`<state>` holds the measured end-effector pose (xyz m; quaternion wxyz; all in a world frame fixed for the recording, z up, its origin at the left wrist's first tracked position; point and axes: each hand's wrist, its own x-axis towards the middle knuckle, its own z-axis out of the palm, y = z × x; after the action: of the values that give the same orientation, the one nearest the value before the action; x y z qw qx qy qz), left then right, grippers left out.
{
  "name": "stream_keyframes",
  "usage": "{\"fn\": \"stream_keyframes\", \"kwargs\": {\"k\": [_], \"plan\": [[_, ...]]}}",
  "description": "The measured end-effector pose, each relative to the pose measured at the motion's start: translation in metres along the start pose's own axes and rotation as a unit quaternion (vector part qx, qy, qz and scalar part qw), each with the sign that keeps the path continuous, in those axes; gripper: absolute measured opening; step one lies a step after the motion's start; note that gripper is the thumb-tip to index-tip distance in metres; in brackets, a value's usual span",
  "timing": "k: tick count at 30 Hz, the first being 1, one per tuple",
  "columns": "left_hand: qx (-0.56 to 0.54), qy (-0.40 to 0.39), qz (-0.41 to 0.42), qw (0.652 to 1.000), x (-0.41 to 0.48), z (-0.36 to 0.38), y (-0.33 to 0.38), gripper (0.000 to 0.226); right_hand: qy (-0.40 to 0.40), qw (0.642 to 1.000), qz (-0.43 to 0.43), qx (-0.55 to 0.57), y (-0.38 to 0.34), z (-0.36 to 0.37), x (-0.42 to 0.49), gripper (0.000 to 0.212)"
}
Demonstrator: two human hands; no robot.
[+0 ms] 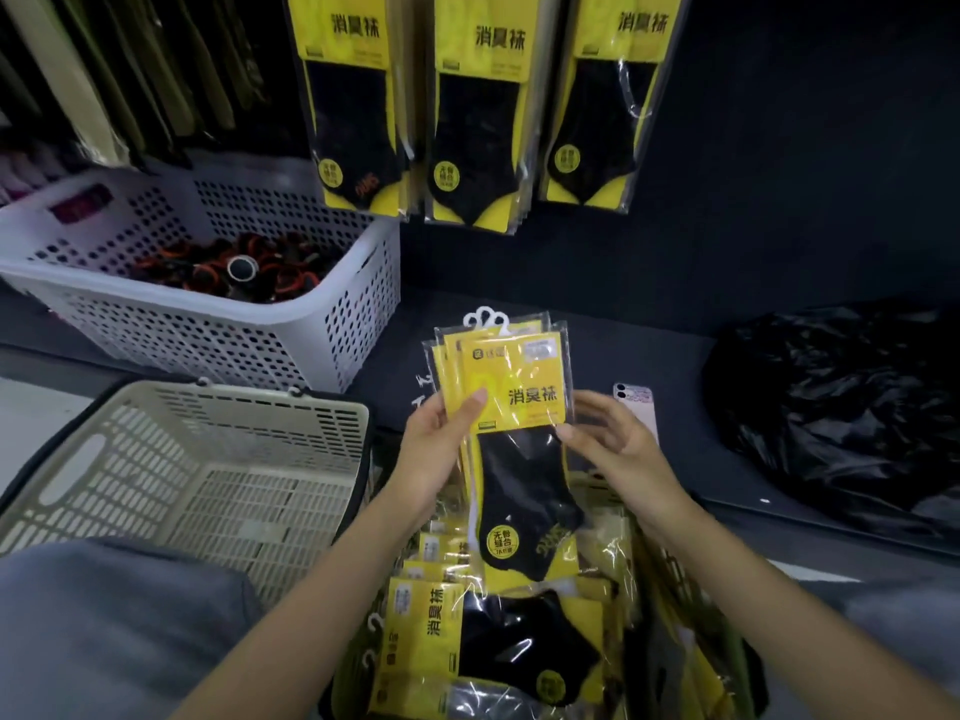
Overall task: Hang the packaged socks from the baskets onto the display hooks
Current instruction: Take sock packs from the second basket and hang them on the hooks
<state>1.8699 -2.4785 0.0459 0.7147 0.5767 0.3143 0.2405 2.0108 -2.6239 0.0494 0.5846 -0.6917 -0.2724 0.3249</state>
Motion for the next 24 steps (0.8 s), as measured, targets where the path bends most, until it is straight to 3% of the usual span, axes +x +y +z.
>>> {"fn": "stream_keyframes", "kwargs": {"k": [2, 8, 14, 22, 24], "plan": [[0.016, 0.0, 0.025, 1.0, -0.001, 0.011, 0.007, 0.032, 0.061, 0.997, -0.052, 0.023, -0.014, -0.007, 0.001, 0.033], [0.001, 0.008, 0.097, 0.995, 0.008, 0.045, 0.046, 0.036, 0.125, 0.979, -0.125, 0.103, -0.06, -0.012, 0.005, 0.02], [-0.03, 0.011, 0.155, 0.987, 0.03, 0.058, 0.109, 0.035, 0.102, 0.976, -0.142, 0.132, -0.12, -0.027, 0.03, 0.023], [-0.031, 0.116, 0.245, 0.962, 0.061, 0.015, 0.187, 0.02, 0.172, 0.96, -0.158, 0.153, -0.197, -0.052, 0.074, 0.016], [-0.026, 0.143, 0.253, 0.957, 0.068, 0.004, 0.201, 0.025, 0.197, 0.953, -0.181, 0.144, -0.217, -0.056, 0.084, 0.012]]}}
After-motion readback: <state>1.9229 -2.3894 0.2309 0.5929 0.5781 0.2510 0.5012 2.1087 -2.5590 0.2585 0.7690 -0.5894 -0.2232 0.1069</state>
